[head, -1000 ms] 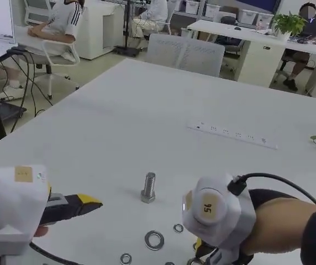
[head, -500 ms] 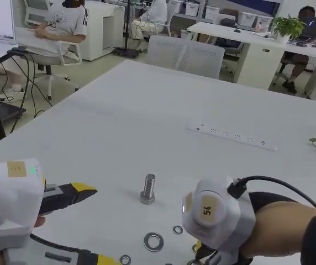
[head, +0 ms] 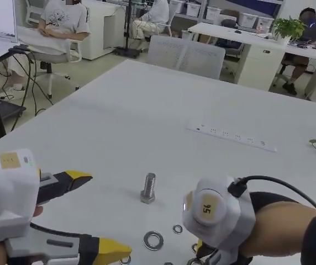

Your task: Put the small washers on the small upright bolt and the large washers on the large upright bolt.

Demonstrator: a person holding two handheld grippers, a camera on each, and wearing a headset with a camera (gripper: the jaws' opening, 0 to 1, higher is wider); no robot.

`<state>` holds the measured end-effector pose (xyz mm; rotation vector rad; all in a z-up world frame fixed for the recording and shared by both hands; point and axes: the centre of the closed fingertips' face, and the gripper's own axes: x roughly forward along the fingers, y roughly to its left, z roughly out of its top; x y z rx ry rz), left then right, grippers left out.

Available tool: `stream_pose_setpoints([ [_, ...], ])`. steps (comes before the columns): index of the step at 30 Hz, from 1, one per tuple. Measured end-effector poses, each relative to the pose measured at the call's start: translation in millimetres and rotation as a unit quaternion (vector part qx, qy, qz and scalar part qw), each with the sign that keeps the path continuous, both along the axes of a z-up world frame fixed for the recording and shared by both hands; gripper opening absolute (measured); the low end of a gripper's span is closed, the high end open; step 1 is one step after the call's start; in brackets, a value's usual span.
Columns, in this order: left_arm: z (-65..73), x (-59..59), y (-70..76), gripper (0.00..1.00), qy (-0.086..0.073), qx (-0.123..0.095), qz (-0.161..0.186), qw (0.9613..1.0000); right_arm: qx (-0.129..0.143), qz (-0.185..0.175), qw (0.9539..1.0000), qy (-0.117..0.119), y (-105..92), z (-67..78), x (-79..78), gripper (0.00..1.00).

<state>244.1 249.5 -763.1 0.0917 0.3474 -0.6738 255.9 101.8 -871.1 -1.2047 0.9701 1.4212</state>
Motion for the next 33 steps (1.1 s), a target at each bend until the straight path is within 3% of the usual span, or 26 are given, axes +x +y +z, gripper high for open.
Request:
stream_pose_setpoints([
  [19, 3.0, 1.8, 2.3, 0.89, -0.005, -0.018, 0.002, 0.9998, 0.005, -0.004, 1.0000, -0.005, 2.4, 17.9, 0.1, 0.23],
  [33, 0.7, 2.2, -1.8, 0.89, 0.001, -0.027, -0.013, 0.9996, 0.029, 0.002, 0.9994, -0.020, 19.6, 52.7, 14.8, 0.23],
])
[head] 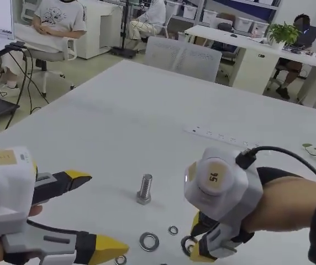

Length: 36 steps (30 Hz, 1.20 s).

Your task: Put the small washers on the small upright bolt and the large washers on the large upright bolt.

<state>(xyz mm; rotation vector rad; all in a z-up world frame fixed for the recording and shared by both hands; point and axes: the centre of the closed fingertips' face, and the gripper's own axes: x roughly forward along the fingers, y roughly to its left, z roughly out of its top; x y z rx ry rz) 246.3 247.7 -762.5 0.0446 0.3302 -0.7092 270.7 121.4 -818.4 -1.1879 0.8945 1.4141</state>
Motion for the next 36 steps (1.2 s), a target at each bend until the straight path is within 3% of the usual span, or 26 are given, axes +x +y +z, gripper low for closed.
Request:
stream_pose_setpoints([
  [7, -0.6, -0.4, -0.6, 0.88, 0.001, -0.001, -0.002, 1.0000, 0.013, 0.003, 0.9999, -0.002, 9.8, 17.9, 11.0, 0.23],
  [23, -4.8, 1.1, 4.3, 0.88, 0.006, -0.001, 0.005, 1.0000, 0.029, 0.036, 0.9982, -0.037, 47.7, 55.2, 47.7, 0.23],
  [36, -8.3, 1.0, 10.3, 0.88, 0.008, -0.002, 0.013, 0.9999, 0.036, 0.057, 0.9970, -0.038, 79.1, 54.2, 59.5, 0.23],
])
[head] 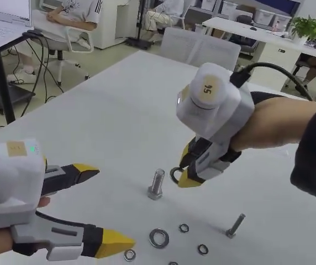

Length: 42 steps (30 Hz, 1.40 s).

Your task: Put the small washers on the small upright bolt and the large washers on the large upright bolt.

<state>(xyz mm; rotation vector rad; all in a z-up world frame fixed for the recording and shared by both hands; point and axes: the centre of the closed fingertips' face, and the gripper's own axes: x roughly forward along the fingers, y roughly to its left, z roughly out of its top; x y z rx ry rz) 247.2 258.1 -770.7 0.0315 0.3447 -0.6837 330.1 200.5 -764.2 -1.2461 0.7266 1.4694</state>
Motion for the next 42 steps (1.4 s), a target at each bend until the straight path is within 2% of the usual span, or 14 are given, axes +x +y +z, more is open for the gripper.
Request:
stream_pose_setpoints([
  [10, -3.6, 0.2, 1.1, 0.87, 0.006, 0.005, -0.001, 1.0000, 0.002, 0.002, 1.0000, 0.005, 18.0, -5.4, 16.1, 0.23],
  [18, -5.4, 0.6, 2.4, 0.87, 0.009, 0.005, 0.000, 0.9999, -0.006, 0.003, 0.9998, 0.019, 26.9, -17.0, 18.4, 0.23],
  [42, -12.4, 3.3, 2.0, 0.86, 0.015, 0.003, 0.002, 0.9999, -0.038, 0.006, 0.9986, 0.037, 30.4, -43.4, 30.3, 0.23],
])
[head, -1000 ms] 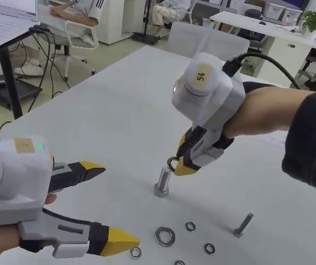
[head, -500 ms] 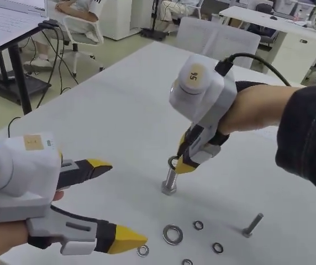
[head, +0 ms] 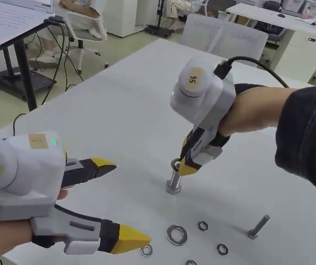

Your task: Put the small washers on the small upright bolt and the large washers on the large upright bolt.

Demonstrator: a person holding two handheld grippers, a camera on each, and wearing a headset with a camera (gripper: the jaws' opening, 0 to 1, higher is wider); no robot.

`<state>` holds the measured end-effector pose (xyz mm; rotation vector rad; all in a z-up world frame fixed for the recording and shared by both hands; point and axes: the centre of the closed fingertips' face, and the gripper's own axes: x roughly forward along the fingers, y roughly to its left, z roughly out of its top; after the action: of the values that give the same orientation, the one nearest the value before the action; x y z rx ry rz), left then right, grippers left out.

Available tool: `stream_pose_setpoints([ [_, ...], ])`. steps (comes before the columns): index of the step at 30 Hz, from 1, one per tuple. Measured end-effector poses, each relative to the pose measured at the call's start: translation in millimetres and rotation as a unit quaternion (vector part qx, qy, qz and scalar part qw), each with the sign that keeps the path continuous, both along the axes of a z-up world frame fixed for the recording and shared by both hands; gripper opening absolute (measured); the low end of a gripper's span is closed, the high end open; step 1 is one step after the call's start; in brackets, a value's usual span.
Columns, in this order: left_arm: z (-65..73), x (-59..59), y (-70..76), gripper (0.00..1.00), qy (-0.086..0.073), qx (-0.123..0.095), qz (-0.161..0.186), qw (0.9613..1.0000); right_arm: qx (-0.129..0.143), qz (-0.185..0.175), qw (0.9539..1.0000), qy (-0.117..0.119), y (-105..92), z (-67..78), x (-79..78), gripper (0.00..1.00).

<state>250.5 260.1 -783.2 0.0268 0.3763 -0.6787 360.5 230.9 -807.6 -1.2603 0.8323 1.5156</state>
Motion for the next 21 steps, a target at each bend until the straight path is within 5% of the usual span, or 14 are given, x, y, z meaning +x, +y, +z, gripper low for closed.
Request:
stream_pose_setpoints([
  [21, -4.8, 1.7, -0.9, 0.86, 0.006, -0.001, 0.001, 1.0000, -0.021, -0.011, 0.9996, 0.016, -2.5, -32.1, 0.2, 0.23],
])
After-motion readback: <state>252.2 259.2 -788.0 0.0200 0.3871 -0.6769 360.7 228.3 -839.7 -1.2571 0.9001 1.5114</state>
